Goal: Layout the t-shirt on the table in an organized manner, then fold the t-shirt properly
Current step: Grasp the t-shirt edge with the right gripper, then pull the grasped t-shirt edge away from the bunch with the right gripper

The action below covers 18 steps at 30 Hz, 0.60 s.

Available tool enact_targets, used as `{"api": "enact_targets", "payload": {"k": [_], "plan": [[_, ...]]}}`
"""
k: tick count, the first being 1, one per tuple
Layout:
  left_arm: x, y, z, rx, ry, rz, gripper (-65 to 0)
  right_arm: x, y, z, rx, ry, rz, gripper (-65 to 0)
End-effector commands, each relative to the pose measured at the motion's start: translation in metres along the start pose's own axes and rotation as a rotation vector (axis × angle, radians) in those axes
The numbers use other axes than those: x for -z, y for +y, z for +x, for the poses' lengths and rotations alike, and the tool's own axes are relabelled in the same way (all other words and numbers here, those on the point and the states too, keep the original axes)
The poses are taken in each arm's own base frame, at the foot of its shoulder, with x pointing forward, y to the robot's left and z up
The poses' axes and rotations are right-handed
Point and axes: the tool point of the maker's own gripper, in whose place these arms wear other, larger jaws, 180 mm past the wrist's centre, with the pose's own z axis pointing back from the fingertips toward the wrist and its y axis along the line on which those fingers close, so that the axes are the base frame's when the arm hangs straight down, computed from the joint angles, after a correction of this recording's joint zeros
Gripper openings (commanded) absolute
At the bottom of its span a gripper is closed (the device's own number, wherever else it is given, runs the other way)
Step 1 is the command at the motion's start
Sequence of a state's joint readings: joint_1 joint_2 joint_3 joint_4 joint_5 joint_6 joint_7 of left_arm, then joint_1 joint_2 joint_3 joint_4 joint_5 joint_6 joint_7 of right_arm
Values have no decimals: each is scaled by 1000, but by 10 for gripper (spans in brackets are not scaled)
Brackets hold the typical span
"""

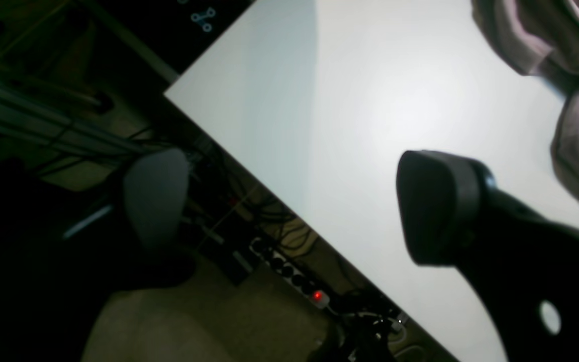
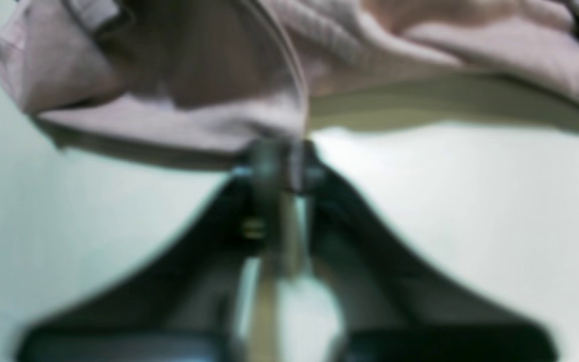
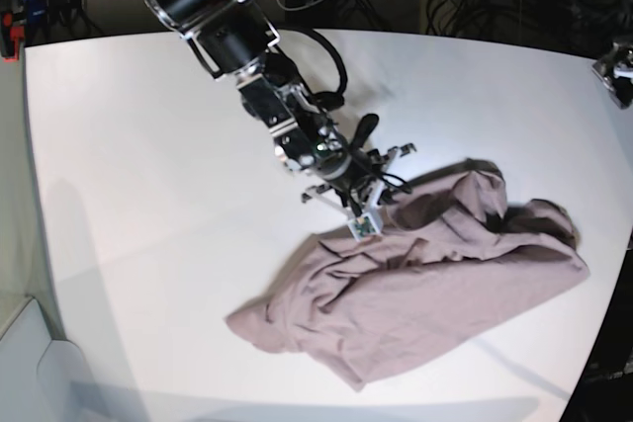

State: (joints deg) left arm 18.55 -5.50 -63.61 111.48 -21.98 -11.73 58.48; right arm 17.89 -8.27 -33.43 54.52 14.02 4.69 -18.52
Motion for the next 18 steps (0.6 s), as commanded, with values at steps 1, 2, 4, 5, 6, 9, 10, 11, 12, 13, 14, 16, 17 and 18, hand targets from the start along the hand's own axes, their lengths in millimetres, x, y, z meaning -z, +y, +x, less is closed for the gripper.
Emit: {"api": "enact_targets", "payload": {"k": [1, 2, 4, 5, 6, 9, 10, 11, 12, 13, 14, 16, 17, 18], "plan": [[-3, 1, 11, 7, -36, 2, 0, -3, 12, 26, 1, -76, 32, -650], [-3, 1, 11, 5, -36, 1, 0, -6, 16, 26, 6, -87, 40, -650], [-3, 0, 11, 3, -38, -1, 0, -18, 17, 31, 2, -127, 43, -650], [-3, 0, 11, 3, -39, -2, 0, -26, 16, 35, -4, -153, 43, -650], [-2, -2, 13, -1, -45, -5, 0, -34, 16, 40, -8, -180, 45, -650], [-1, -4, 17, -7, -56, -11, 0, -67, 12, 56, -35, -271, 40, -650], [-1, -5, 17, -10, -57, -16, 0, -78, 9, 59, -45, -293, 35, -650], [-1, -7, 18, -16, -60, -27, 0, -89, 7, 61, -57, -305, 32, -650], [-1, -9, 19, -25, -64, -41, 0, -99, 6, 63, -75, -309, 30, -650], [-2, -11, 20, -32, -67, -54, 0, -109, 2, 66, -94, -310, 22, -650], [-2, -13, 20, -39, -69, -64, 0, -120, -4, 72, -104, -322, 8, -650], [-2, -18, 21, -53, -74, -90, 0, -144, -18, 82, -118, -355, -31, -650], [-2, -20, 22, -59, -76, -100, 0, -158, -29, 87, -123, -379, -60, -650], [-2, -22, 22, -66, -78, -109, 0, -172, -40, 92, -129, -401, -92, -650]]}}
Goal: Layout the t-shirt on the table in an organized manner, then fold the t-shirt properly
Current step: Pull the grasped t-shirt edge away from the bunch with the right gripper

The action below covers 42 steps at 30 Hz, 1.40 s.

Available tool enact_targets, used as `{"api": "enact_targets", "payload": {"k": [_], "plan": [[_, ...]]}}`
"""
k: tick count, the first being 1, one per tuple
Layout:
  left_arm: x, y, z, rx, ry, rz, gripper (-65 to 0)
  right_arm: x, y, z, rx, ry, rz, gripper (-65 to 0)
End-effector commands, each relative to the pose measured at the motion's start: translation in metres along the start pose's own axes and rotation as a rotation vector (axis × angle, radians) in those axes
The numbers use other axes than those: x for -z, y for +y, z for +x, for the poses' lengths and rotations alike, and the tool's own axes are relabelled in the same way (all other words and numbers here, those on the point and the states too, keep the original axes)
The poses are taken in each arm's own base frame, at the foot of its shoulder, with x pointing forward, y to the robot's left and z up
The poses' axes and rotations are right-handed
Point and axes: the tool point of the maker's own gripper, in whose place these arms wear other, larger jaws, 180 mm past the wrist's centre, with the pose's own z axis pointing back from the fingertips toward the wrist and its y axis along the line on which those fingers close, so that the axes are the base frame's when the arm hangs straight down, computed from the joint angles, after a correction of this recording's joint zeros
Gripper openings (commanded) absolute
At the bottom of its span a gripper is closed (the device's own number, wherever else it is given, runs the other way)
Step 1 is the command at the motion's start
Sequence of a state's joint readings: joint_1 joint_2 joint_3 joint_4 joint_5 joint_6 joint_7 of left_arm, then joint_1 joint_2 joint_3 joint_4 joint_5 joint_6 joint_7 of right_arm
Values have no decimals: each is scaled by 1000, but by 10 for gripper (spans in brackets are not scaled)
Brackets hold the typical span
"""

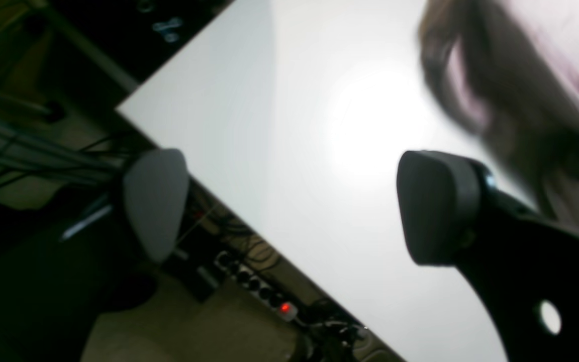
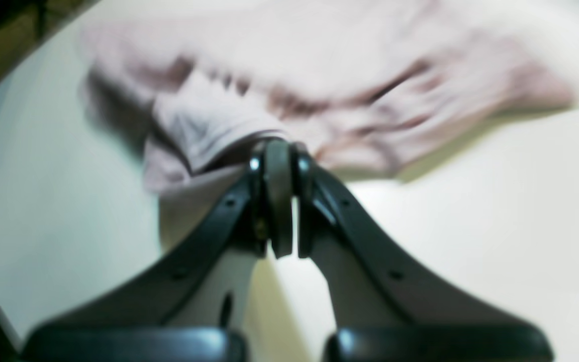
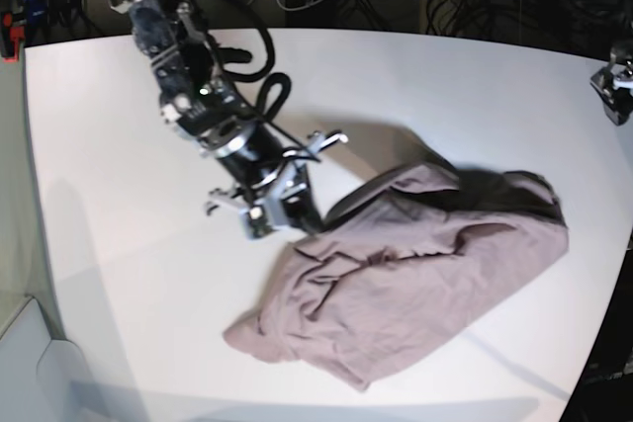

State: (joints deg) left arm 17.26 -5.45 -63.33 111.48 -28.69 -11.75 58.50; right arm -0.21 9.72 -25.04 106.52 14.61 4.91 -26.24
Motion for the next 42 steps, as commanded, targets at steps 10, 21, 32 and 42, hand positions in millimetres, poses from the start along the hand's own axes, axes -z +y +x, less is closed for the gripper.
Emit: {"api": "enact_targets", "payload": {"k": [10, 21, 32, 42], "plan": [[3, -22, 6, 20, -17, -69, 0, -77, -113, 70, -89, -210, -256, -650], [5, -35, -2, 38, 6, -102, 0, -168, -236, 127, -37, -418, -660, -650], [6, -40, -1, 36, 4, -113, 0, -174, -279, 44, 118, -192, -765, -613], [6, -40, -2, 31, 6, -115, 0, -196, -293, -14, 201, -54, -831, -277]]}}
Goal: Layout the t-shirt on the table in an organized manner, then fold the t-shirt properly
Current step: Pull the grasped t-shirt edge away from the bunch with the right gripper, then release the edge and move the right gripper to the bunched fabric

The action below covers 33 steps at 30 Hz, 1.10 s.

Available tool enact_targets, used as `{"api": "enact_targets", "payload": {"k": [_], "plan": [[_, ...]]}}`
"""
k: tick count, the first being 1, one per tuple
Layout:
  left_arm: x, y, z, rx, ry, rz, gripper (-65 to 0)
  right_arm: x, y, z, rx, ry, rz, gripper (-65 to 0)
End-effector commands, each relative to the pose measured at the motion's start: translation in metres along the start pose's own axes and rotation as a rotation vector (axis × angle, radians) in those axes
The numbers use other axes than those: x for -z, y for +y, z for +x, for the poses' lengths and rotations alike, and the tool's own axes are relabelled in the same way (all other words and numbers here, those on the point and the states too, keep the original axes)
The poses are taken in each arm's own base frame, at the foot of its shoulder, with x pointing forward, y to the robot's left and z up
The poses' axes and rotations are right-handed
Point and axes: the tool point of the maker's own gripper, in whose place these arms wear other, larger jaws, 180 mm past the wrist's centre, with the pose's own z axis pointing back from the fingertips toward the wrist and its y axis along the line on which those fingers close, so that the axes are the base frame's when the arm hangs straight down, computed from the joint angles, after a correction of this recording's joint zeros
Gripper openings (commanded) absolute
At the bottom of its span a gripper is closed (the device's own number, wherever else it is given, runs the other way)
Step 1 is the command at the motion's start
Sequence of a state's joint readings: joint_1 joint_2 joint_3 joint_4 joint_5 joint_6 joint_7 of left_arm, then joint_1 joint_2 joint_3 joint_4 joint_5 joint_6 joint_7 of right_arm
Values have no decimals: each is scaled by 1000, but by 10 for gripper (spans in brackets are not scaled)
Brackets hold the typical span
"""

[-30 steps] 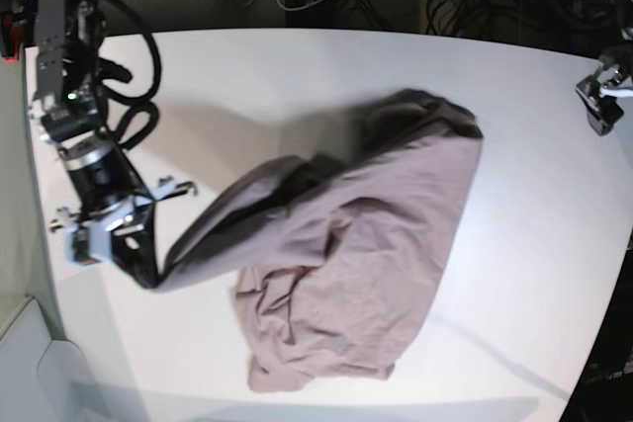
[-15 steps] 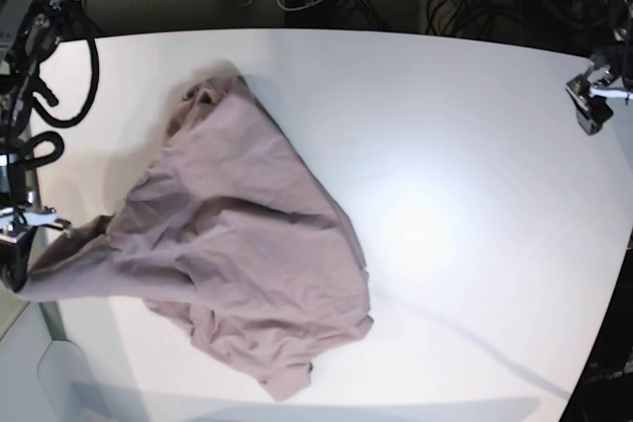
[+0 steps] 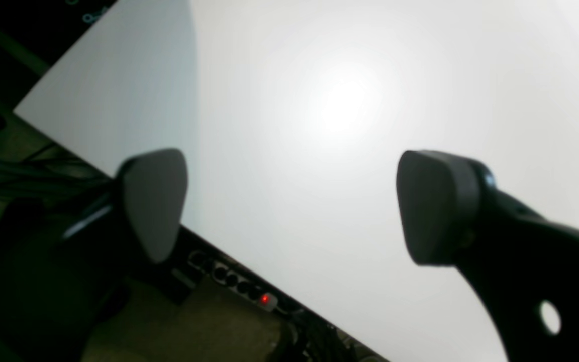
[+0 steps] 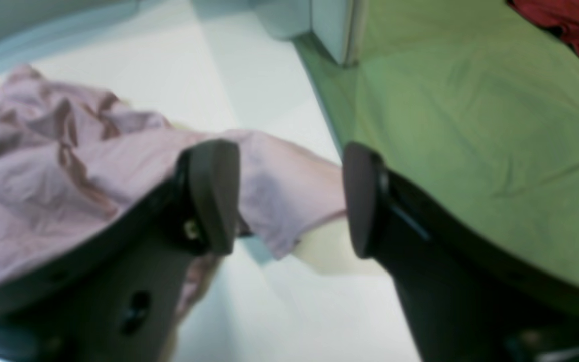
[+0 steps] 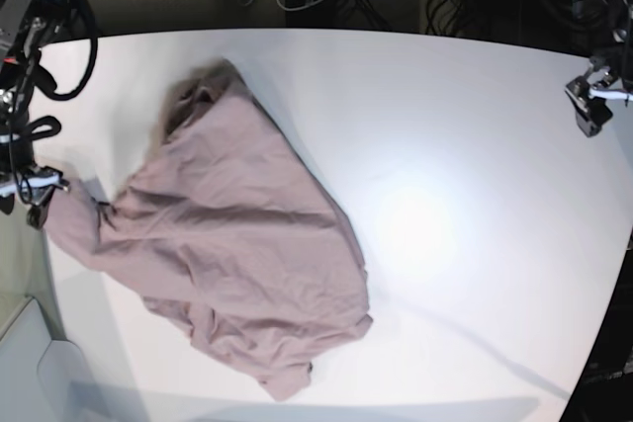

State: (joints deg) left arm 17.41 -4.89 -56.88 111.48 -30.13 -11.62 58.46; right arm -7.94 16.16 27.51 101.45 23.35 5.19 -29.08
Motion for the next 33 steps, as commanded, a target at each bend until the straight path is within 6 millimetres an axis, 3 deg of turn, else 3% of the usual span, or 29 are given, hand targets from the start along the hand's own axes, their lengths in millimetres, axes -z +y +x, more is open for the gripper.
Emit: {"api": "enact_targets", "payload": {"k": [1, 5, 14, 19, 26, 33], "plan": [[-3, -1, 9, 2, -35, -3, 0, -6, 0, 15, -18, -50, 9, -268], [-2, -5, 7, -2, -30, -12, 0, -35, 15, -19, -24, 18, 41, -260], [7, -34, 5, 21, -17, -86, 0, -98, 119, -116, -31, 266, 350, -260], [8, -36, 6, 20, -20, -91, 0, -123, 161, -145, -21, 350, 473, -260], [8, -36, 6, 21, -19, -90, 0, -140, 190, -168, -11, 420, 556, -260], [7, -33, 4, 21, -14, -83, 0, -130, 190, -200, -6, 495, 546, -260]]}}
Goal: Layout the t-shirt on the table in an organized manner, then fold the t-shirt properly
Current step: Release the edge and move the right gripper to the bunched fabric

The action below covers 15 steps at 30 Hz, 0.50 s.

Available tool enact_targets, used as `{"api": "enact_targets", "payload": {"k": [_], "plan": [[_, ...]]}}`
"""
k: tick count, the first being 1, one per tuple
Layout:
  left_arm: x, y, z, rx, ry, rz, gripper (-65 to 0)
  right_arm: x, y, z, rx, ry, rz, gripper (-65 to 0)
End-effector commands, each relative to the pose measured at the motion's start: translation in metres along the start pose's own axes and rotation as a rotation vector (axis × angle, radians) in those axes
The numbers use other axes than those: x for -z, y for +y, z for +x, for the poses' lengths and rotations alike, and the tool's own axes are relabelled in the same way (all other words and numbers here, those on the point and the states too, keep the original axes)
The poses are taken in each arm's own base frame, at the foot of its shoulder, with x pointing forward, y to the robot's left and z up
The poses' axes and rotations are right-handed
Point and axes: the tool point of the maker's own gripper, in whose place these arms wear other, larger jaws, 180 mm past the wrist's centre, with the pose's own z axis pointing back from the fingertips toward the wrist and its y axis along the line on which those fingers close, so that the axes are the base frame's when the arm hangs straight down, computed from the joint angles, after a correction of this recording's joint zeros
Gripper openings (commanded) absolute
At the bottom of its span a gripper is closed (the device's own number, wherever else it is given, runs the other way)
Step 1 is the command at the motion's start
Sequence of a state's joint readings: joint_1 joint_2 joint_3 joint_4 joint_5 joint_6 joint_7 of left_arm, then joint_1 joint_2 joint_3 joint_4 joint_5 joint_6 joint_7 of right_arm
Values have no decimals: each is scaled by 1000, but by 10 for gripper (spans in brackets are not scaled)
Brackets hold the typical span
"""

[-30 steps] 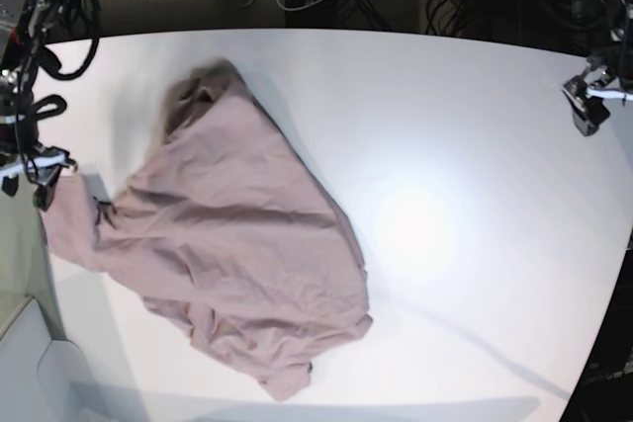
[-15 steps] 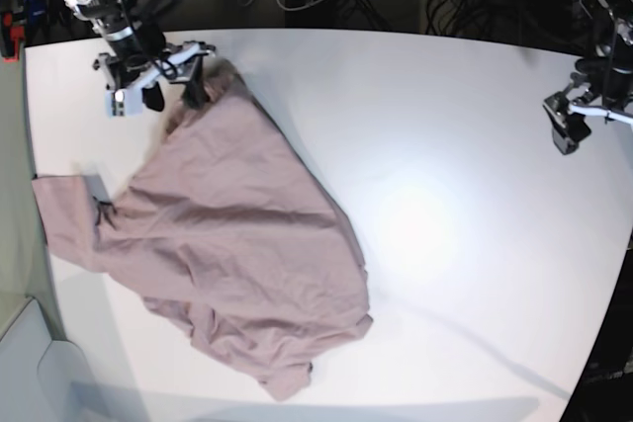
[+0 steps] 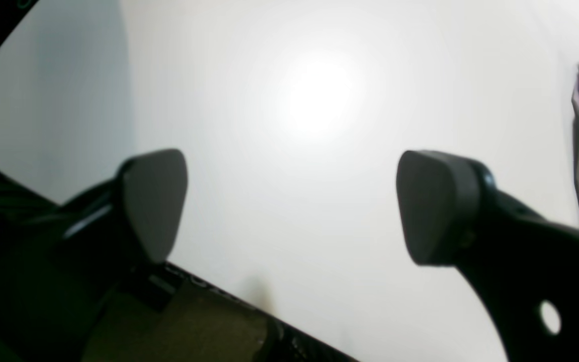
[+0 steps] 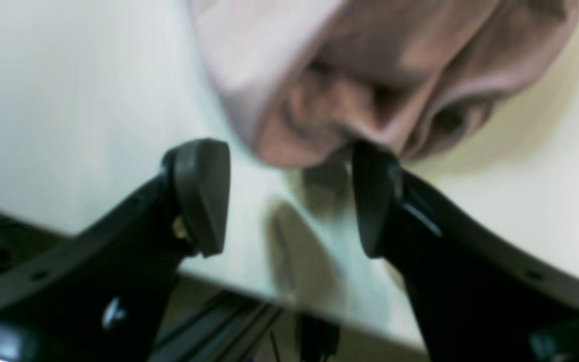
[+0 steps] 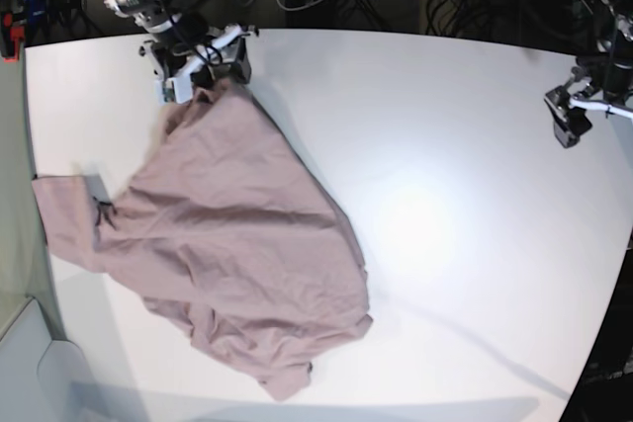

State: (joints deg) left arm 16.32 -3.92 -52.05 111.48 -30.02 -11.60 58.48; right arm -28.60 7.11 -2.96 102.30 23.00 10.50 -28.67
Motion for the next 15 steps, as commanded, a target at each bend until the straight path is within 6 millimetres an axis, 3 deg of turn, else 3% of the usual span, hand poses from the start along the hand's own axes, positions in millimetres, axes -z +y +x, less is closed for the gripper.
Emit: {"api": "enact_targets", "payload": {"k": [1, 5, 8, 10, 13, 15], "plan": [[-3, 0, 12, 7, -38, -2, 0, 0, 1, 10, -1, -36, 9, -261], [-3, 0, 12, 7, -38, -2, 0, 4, 0, 15, -4, -46, 9, -265], [-3, 0, 12, 7, -38, -2, 0, 11, 13, 23, -22, -59, 47, -321], [-3, 0, 12, 7, -38, -2, 0, 15, 24, 27, -39, -61, 79, -405], [-3, 0, 12, 7, -38, -2, 0, 20, 42, 36, -63, -77, 125, -630], [-3, 0, 11, 8, -37, -2, 0, 22, 50, 42, -73, -88, 146, -650]]}}
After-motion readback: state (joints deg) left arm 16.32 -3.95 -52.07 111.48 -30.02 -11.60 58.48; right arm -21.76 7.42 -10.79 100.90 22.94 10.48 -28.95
